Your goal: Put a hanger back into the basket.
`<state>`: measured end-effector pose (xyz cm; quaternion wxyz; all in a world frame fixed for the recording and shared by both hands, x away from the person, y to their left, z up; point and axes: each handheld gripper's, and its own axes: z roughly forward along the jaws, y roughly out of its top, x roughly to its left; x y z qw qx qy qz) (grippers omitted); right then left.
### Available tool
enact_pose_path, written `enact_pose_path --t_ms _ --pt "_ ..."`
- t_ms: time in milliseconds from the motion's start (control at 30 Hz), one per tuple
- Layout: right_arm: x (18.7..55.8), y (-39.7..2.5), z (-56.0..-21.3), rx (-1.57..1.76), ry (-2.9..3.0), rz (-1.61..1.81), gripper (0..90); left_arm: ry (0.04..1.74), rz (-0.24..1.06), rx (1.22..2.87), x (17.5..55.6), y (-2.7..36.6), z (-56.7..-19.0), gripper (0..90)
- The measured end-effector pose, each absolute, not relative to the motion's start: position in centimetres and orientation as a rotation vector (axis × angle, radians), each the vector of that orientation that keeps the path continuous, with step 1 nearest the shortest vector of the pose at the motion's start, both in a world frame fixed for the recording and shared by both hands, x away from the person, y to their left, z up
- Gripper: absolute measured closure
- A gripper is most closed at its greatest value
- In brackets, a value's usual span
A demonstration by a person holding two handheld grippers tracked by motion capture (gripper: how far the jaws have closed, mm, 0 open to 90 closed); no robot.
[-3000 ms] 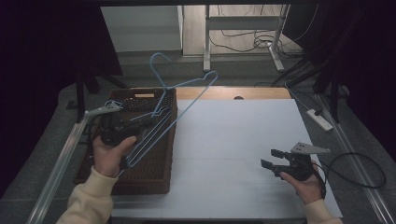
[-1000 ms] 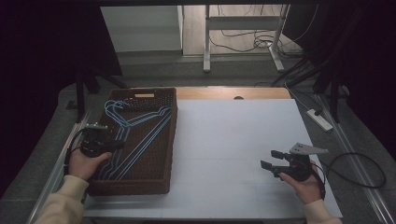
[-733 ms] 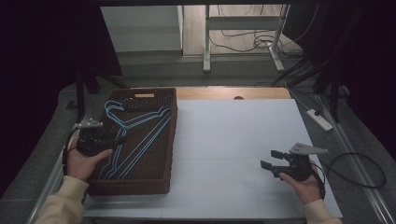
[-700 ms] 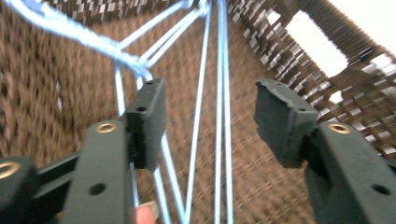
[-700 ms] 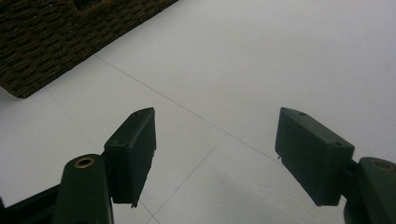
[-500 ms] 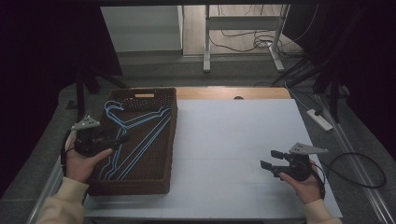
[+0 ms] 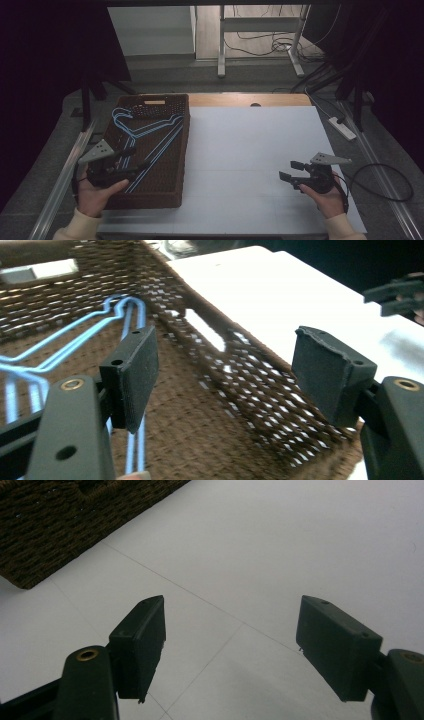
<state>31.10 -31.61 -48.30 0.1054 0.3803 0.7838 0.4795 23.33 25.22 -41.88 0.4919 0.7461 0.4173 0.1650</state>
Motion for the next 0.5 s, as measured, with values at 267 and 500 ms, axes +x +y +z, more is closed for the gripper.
enact_pose_path --t_ms 267,500 --pt "30.8 -31.8 -48.1 1.127 2.308 1.416 28.7 1.002 0.414 1.840 22.9 23.3 -43.6 27.1" --pt "30.8 -32.1 -48.1 1.134 2.310 1.410 28.7 0.990 0.395 1.828 22.8 22.9 -44.4 27.3"
